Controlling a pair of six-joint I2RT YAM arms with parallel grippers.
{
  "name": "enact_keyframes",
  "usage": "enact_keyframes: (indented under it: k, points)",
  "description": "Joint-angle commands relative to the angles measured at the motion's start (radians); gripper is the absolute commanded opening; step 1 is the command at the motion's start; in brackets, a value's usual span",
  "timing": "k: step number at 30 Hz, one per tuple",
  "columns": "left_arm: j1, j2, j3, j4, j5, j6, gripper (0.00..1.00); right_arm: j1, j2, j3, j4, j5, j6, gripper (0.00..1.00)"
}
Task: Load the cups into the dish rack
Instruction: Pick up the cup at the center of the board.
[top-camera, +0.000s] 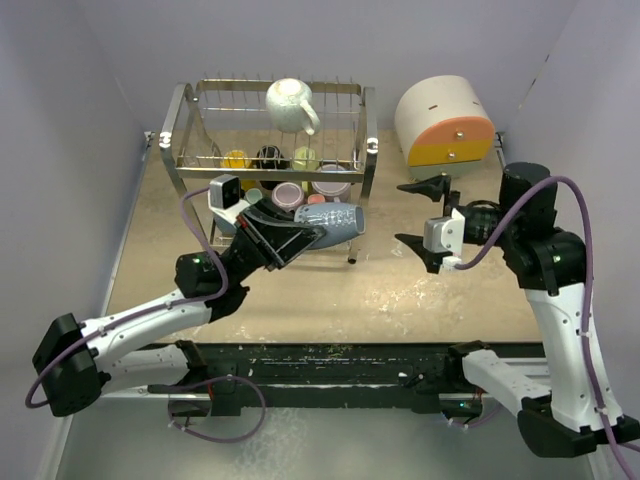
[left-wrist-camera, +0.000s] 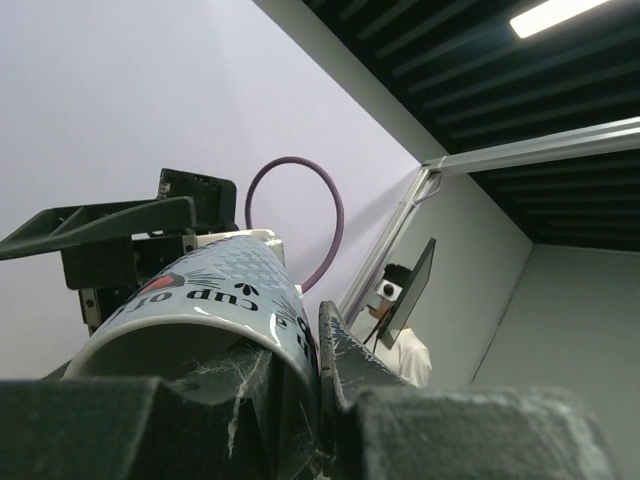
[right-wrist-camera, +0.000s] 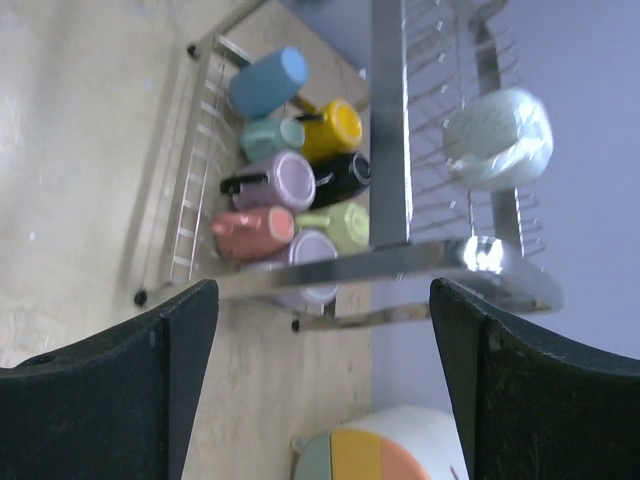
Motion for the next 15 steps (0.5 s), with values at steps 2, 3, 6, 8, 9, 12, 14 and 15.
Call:
enact_keyframes:
  k: [2,3,6,8,9,12,14,15]
  points:
    - [-0.054,0.086,0.123,0.221,-0.077,0.035,0.00,0.138,-0.022,-0.011,0.374,-0.018,0.468,0.87]
    - [-0.057,0.096,0.137,0.227,-0.084,0.037,0.00,0.148,-0.016,-0.009,0.421,-0.022,0.512,0.85]
    - [-0.062,0.117,0.173,0.222,-0.091,0.040,0.00,0.159,0.014,0.008,0.543,-0.054,0.713,0.80]
    - [-0.064,0.125,0.189,0.221,-0.091,0.042,0.00,0.170,0.023,0.010,0.595,-0.086,0.795,0.75]
    - [-0.067,0.131,0.196,0.222,-0.092,0.044,0.00,0.178,0.026,0.009,0.607,-0.095,0.813,0.73]
    - [-0.072,0.142,0.208,0.223,-0.093,0.044,0.00,0.222,0.026,-0.003,0.611,-0.077,0.816,0.69]
    - [-0.077,0.150,0.214,0.226,-0.095,0.041,0.00,0.246,0.027,-0.011,0.624,-0.063,0.826,0.68]
    - [-0.079,0.160,0.218,0.230,-0.095,0.040,0.00,0.260,0.030,-0.014,0.635,-0.052,0.842,0.67]
